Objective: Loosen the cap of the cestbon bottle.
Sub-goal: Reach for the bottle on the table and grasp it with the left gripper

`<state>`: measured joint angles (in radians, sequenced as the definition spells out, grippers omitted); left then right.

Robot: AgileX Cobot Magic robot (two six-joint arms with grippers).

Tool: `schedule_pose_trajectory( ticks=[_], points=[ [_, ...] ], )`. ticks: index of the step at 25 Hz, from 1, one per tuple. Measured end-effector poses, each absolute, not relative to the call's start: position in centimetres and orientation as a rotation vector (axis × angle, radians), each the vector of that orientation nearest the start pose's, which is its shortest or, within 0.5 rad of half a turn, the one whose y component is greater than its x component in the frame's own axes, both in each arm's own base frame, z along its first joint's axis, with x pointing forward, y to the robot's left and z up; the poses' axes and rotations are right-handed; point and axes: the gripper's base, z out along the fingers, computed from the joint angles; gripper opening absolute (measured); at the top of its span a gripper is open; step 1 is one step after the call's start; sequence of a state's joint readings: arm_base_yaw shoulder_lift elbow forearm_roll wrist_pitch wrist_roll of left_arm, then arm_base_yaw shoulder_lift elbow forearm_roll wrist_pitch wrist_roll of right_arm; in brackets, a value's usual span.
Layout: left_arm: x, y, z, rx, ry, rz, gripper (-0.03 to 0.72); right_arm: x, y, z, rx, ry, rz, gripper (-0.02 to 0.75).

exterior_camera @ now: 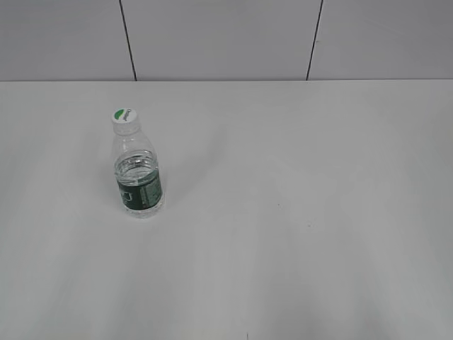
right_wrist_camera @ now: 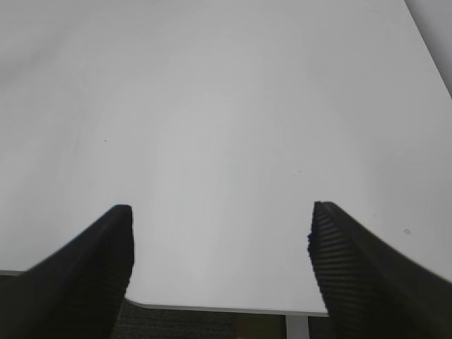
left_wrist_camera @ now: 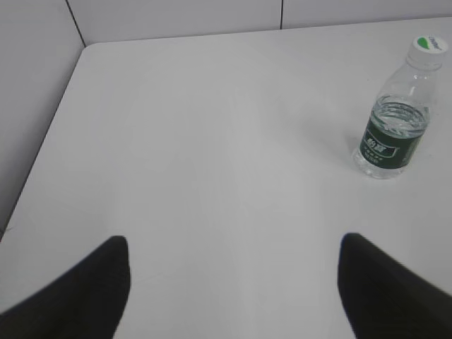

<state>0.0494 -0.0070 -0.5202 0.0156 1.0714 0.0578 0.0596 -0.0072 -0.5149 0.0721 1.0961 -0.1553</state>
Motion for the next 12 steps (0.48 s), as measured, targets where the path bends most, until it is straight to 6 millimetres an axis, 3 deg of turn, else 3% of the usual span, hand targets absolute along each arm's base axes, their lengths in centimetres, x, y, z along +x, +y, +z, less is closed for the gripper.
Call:
schedule_pose_trajectory(
  ticks=[6,12],
  points=[
    [-0.9,0.1,28.5,0.007,2.006,0.087,0.579,-1.0,0.5,27.9,-0.226,2.043,0.027,0.588],
    [-0.6,0.1,30.7,0.008,1.792,0.094,0.578,-1.0,0.5,27.9,-0.226,2.043,0.027,0.588]
  ],
)
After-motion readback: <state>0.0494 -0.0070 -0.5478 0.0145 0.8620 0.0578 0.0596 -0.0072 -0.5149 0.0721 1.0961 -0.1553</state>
